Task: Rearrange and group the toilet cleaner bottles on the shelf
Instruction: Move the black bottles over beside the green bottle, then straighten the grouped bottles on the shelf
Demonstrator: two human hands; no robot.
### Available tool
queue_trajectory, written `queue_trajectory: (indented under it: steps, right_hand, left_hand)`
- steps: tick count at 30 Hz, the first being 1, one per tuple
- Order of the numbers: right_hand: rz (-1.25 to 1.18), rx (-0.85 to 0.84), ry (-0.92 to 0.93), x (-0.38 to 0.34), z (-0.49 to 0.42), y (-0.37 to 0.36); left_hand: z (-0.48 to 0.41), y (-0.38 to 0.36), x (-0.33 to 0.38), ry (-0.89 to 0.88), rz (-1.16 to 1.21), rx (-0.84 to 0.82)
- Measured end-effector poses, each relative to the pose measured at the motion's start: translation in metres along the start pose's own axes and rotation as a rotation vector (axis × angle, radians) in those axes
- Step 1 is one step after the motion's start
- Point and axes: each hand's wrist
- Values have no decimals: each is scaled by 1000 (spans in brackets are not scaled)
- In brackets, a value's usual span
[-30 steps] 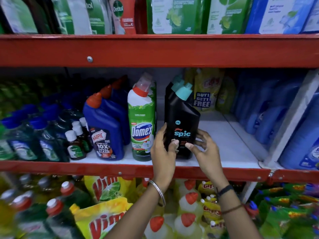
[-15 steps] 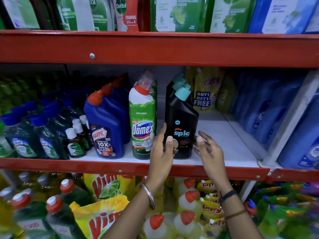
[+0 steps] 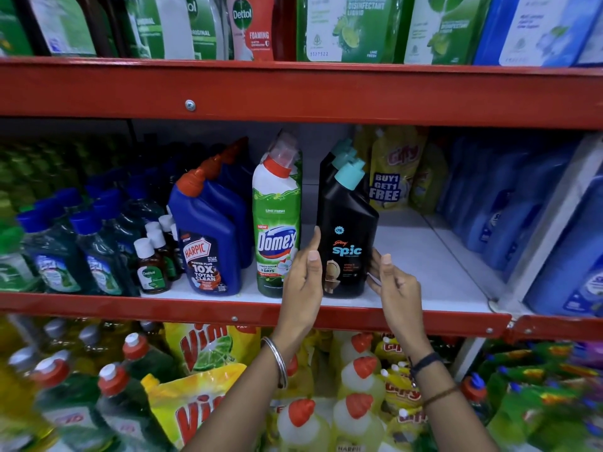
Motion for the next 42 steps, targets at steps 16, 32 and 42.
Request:
queue_trajectory:
  steps: [16, 32, 42]
  right_hand:
    - [192, 223, 274, -9, 29, -28]
    - [-63, -168, -9, -6, 27, -128]
    - [-64, -136, -14, -15, 32, -130]
  left_hand:
    - [33, 11, 11, -245, -167, 322]
    - [8, 69, -11, -48, 86, 204]
    - [4, 74, -11, -10, 100, 172]
Point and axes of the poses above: each hand's wrist, its own z-axis away from the middle knuckle, its own y-axis out of the back of the hand, x = y × z, and after that the axes turned 6 degrees about -z, right-handed
